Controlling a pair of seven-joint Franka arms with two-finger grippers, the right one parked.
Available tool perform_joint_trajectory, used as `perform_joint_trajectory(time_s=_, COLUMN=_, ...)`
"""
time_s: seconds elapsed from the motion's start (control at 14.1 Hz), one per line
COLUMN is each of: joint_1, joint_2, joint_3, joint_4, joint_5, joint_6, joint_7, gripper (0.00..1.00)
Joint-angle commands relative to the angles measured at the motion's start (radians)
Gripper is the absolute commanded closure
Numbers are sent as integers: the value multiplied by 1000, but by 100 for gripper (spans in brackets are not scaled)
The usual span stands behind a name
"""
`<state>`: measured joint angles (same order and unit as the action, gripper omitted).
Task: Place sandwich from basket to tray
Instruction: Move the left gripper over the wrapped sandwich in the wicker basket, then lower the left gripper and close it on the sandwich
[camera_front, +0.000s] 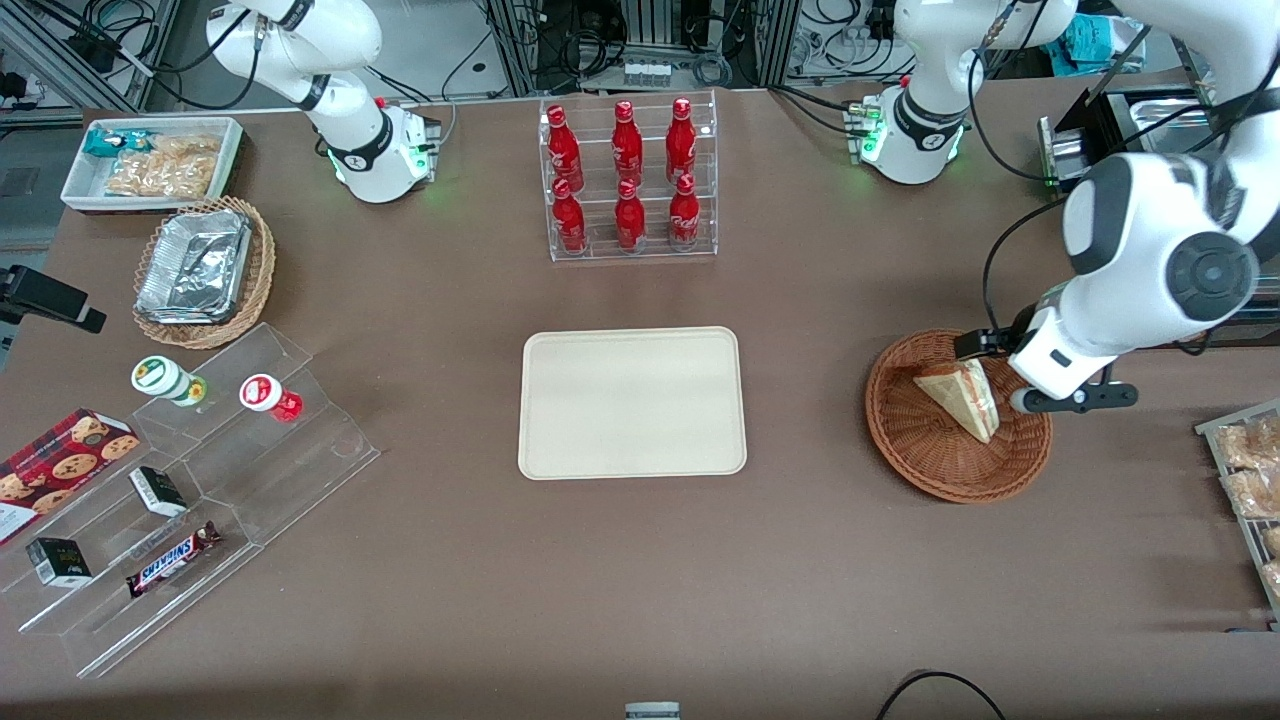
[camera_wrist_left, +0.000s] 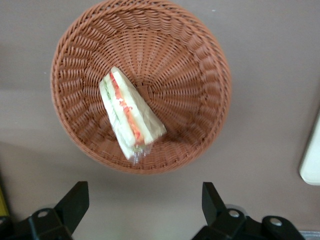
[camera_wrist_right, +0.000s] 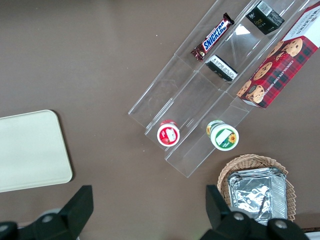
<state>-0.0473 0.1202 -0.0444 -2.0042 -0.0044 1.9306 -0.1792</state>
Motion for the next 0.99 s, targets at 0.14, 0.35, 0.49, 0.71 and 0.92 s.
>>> perform_joint_trajectory(time_s=0.14, joint_1=0, joint_2=-30, joint_3=5, joint_4=-146, joint_5=-3, joint_6=193, joint_7=-340, gripper=0)
perform_joint_trajectory(time_s=0.35, joint_1=0, joint_2=-13, joint_3=23, joint_4=-226, joint_5=-8, joint_6=353, joint_7=-555, gripper=0)
perform_joint_trajectory(time_s=0.49, joint_1=0, joint_2=16, joint_3=29, joint_4=-229, joint_5=-9, joint_6=389, joint_7=-685, gripper=0)
perform_joint_trajectory(time_s=0.71, joint_1=0, joint_2=64, joint_3=31, joint_4=-229, joint_5=-11, joint_6=413, joint_7=-752, gripper=0)
perform_joint_trajectory(time_s=0.92, joint_1=-2, joint_2=133, joint_3=31, joint_4=-228, joint_5=-11, joint_6=456, joint_7=-830, gripper=0)
